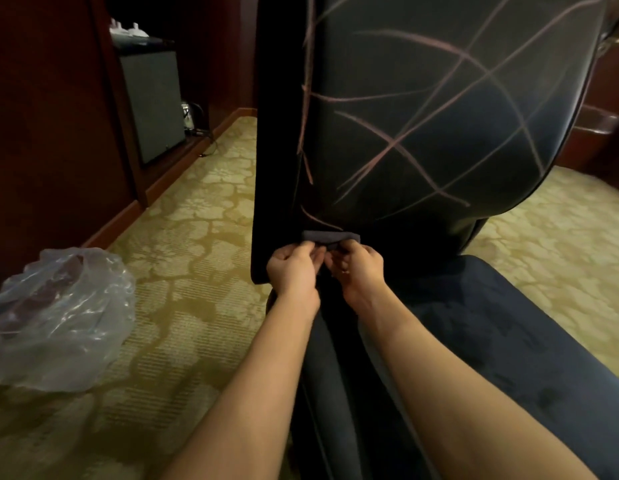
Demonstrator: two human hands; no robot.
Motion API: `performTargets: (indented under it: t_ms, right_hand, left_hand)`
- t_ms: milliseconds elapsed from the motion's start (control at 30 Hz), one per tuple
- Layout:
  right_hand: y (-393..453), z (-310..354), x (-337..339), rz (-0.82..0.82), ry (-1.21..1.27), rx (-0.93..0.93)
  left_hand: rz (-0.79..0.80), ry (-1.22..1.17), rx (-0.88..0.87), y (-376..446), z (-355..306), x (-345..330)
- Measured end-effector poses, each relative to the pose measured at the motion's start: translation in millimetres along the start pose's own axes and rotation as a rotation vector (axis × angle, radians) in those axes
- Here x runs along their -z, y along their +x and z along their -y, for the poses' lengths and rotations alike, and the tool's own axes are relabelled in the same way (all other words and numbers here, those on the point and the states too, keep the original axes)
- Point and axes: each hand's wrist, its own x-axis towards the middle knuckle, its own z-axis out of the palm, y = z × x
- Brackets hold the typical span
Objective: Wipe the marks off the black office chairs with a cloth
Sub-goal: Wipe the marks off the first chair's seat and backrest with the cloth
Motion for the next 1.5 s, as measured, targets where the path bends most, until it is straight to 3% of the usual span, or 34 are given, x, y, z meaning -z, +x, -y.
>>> performTargets:
  t_ms: [167,367,567,767,867,1033,1100,1333,1500]
  right_hand:
    - [19.5,18.9,31.5,-0.128,-0.004,0.043]
    - [8.4,-9.4,-7.9,-0.089,0.024,-0.018]
    - [-15.7,-29.6,-37.5,0.173,-0.031,-0.096]
    - [-12.7,-33.0,-39.5,0.112,-0.111,-0.077]
    - [-8.3,-46.3,-45.5,0.044,-0.270,-0.033]
    - [-6.6,-42.7,-45.1,0.139,-0.879,0.132]
    - [-5.3,-41.8,-44.5,0.114,-0.976,0.186]
    - [0.6,-33.2,-24.0,0.092,-0.461,0.237]
    - [20.0,-11.6,7.2,0.072,-0.205,0.151]
  left_hand:
    - [0.015,0.168,0.031,-0.9,31.8,-30.3]
    - [-0.134,0.169,-0.187,1.3,3.7,1.7]
    - [-0.293,0.127,-0.358,13.1,-27.0,43.0]
    - [-0.309,0.324,-0.465,33.9,-29.3,39.3]
    - [-0.278,0.453,-0.482,36.7,-28.4,53.4]
    - [-0.265,0.502,-0.181,47.5,-9.0,89.0]
    - [-0.294,0.519,-0.151,49.7,-3.6,91.0]
    - [-0.322,0.300,-0.354,22.8,-14.1,43.6]
    - [-0.191,0.398,-0.367,8.4,0.0,16.3]
